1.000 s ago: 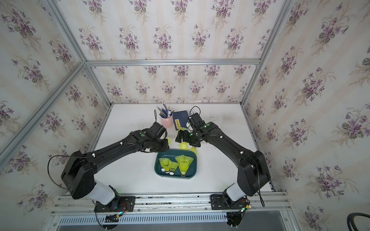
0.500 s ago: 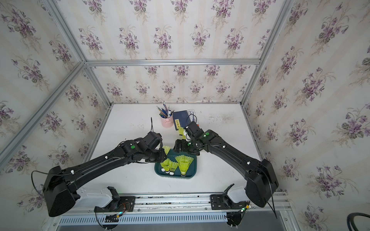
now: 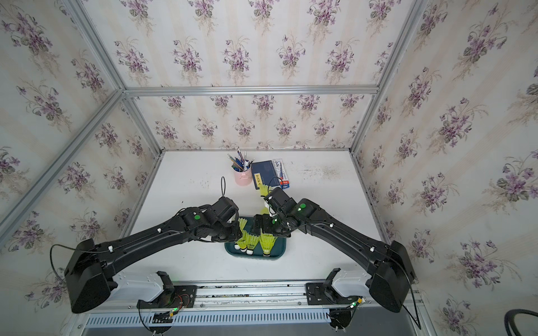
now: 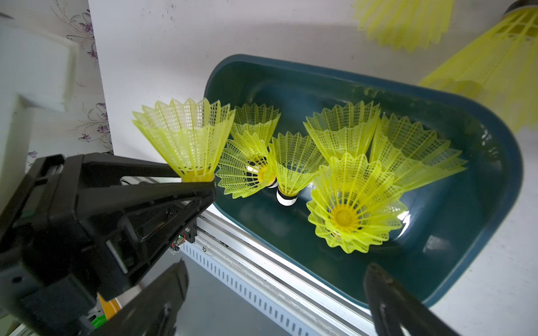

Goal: Put the shuttlecocks into the storage box
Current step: Place the shuttlecock in the storage box.

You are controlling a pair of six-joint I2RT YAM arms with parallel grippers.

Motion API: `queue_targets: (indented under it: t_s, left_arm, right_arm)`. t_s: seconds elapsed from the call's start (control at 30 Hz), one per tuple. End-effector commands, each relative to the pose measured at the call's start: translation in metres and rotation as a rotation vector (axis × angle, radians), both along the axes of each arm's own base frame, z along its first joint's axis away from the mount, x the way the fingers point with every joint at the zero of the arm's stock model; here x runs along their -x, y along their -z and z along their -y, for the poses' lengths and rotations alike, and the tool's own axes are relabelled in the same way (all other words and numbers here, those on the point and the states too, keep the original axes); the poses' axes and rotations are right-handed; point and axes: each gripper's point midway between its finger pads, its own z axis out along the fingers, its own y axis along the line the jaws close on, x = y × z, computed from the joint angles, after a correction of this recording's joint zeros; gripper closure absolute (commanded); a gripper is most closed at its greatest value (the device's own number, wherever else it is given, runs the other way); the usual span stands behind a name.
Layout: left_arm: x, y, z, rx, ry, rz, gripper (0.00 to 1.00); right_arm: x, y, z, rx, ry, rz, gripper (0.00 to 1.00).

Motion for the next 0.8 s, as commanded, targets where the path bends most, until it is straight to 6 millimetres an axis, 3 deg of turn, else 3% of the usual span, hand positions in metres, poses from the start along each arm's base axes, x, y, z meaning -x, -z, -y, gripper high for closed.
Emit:
queue_targets:
  t_s: [0.0, 0.43, 0.47, 0.77]
  left_arm:
    - [-0.008, 0.0, 0.002, -0.006, -0.021, 0.021, 0.7]
    - [-0.01, 0.004, 0.009, -0.005, -0.017, 0.016, 0.68]
    - [-0.01, 0.013, 0.009, -0.027, -0.017, -0.002, 0.68]
    - [-0.008, 0.021, 0.008, -0.043, -0.017, -0.024, 0.65]
  right_arm:
    - [0.002, 0.0, 0.0, 0.0, 0.003, -0.003, 0.02]
    - [0.011, 0.002, 0.0, -0.006, -0.03, -0.03, 0.03]
    - [0.011, 0.002, 0.0, -0.007, -0.03, -0.029, 0.03]
    - [0.009, 0.002, 0.0, -0.007, -0.021, -0.027, 0.03]
